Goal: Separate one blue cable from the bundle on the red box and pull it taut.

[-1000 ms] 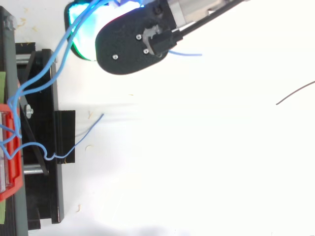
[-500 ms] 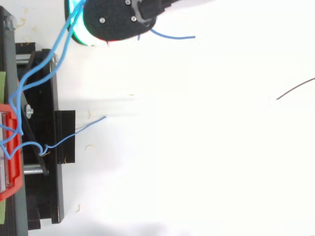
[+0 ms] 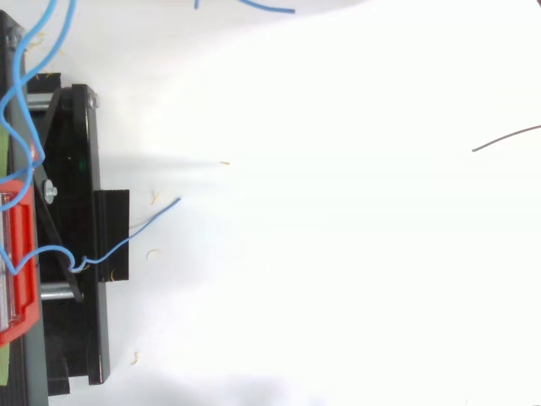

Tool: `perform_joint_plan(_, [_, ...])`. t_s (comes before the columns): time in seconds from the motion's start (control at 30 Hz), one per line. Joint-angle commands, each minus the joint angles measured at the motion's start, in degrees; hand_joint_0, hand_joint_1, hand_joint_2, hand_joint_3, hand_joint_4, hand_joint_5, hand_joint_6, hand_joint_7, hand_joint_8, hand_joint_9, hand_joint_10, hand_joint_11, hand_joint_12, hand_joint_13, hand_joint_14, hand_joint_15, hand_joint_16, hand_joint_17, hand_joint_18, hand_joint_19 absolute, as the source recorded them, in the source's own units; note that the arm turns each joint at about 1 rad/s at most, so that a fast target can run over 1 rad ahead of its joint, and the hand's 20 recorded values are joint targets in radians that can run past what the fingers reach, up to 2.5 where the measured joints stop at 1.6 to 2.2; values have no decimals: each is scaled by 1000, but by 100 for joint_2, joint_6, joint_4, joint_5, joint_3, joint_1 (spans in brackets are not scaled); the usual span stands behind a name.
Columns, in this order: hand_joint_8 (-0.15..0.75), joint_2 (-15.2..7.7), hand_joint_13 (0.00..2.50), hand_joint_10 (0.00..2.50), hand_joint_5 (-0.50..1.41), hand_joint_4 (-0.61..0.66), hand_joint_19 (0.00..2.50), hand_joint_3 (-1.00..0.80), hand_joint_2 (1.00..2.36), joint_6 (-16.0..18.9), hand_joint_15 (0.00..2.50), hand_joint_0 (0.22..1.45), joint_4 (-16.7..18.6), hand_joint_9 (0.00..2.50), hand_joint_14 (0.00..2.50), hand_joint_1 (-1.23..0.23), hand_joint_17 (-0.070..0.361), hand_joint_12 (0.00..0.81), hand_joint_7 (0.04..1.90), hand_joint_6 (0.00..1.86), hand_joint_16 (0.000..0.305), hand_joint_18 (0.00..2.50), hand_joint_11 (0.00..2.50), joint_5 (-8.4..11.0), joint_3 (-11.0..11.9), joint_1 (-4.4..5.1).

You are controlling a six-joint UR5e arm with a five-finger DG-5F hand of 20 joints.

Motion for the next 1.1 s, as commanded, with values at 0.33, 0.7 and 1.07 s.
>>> perform_joint_plan(0.33, [249,-23,907,13,-32,104,603,-241,1013,-115,438,574,155,1043,17,-708,121,382,929,876,54,823,298,-34,0,97])
perform_joint_plan(0.7, [233,-14,905,11,-33,83,663,-476,1002,-238,452,523,137,1076,17,-424,116,375,911,862,52,789,296,-61,0,150])
perform_joint_plan(1.07, [221,-23,1037,14,-10,67,641,-300,1015,-229,466,621,32,1238,19,-768,99,338,940,855,44,925,336,-52,-9,220])
